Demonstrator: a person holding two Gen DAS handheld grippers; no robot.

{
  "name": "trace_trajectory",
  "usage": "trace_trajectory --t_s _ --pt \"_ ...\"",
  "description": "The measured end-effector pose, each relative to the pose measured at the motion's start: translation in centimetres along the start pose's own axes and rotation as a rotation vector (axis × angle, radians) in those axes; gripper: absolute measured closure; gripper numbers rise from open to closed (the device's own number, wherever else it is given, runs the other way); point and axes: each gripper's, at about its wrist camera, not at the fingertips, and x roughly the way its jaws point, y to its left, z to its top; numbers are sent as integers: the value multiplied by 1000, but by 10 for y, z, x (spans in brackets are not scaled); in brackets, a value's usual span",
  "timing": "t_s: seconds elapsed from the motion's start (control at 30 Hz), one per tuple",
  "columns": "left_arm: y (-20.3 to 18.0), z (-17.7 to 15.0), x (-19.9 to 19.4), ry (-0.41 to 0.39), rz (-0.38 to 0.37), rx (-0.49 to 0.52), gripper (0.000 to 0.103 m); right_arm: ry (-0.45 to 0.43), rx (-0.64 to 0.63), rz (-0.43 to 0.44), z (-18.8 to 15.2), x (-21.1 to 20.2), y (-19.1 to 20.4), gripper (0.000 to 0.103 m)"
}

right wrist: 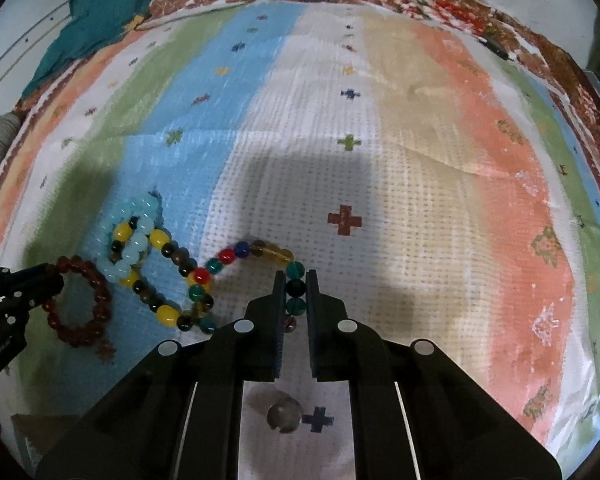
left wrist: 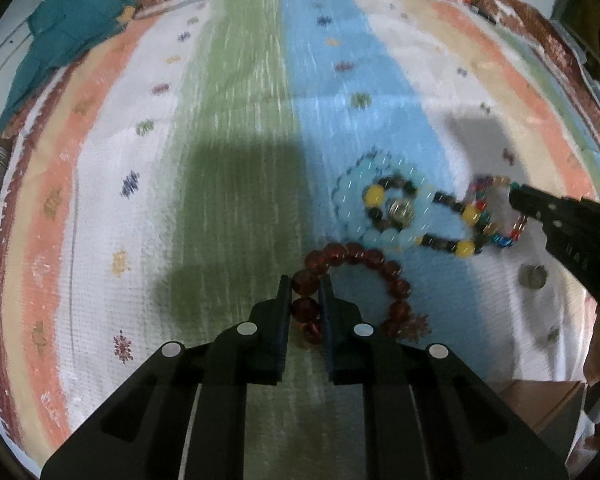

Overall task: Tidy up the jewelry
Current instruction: 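Close the left tool on the dark red bracelet while the right tool grasps the multicolour bracelet, then lift and carry both bracelets over the silver tin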

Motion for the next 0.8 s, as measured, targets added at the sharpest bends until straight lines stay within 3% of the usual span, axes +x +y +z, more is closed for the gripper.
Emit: trace_trajectory --t_s 0.8 --pt "-25 2 -53 -134 -47 14 90 -169 5 -17 -9 -72 2 93"
